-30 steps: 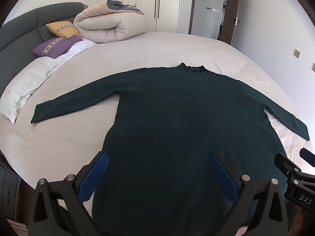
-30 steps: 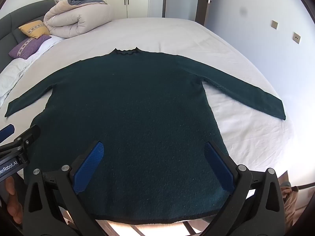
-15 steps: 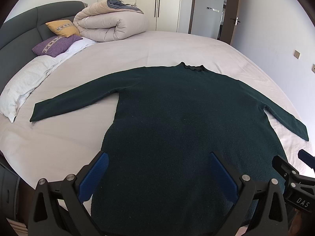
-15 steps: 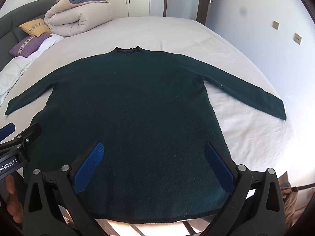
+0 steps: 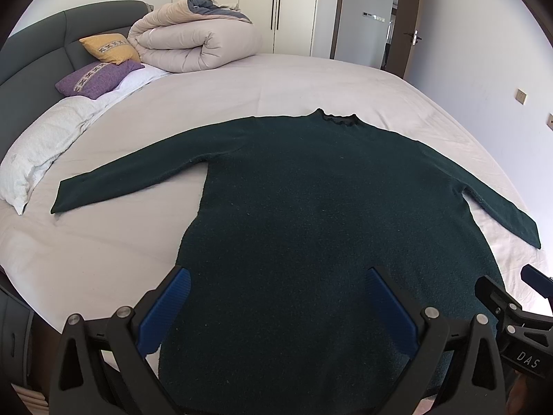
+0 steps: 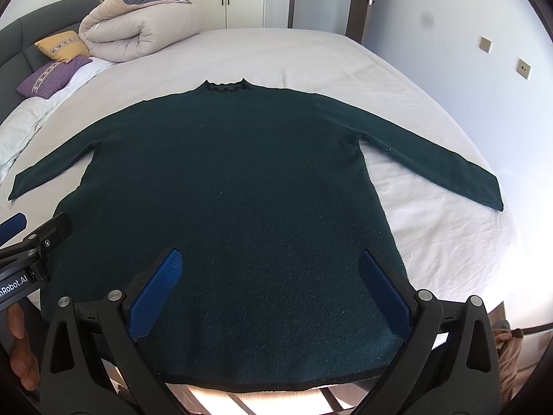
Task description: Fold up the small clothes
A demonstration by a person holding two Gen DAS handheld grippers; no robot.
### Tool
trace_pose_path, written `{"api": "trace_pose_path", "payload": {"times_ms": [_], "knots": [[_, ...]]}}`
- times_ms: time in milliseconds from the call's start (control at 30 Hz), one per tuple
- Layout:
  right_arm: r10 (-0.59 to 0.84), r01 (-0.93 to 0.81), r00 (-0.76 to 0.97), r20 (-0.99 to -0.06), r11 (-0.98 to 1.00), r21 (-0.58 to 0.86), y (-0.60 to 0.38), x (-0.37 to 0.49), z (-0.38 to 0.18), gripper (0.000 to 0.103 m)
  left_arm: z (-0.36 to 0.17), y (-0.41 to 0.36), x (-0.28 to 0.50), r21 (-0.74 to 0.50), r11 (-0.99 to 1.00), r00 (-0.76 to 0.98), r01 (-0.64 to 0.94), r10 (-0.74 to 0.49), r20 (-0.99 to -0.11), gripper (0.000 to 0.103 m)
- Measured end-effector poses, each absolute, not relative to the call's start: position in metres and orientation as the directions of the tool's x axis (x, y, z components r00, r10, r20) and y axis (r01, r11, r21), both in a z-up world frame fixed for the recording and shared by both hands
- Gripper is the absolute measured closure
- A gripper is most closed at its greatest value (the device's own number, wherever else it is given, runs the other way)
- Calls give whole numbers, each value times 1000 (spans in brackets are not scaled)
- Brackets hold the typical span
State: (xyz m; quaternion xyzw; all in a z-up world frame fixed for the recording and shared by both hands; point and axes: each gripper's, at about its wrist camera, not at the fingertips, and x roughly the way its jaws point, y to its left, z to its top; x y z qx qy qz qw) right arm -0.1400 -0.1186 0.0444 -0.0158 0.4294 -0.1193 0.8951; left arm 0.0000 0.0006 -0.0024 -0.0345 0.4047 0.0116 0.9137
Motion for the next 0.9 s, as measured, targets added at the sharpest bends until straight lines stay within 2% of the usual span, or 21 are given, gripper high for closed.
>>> {"api": "trace_pose_path", "payload": {"times_ms": [900], "knots": [[-227, 198, 598, -769, 971, -132, -115, -142, 39, 0, -4, 0, -1, -61, 997, 667, -42, -17, -745, 0]]}}
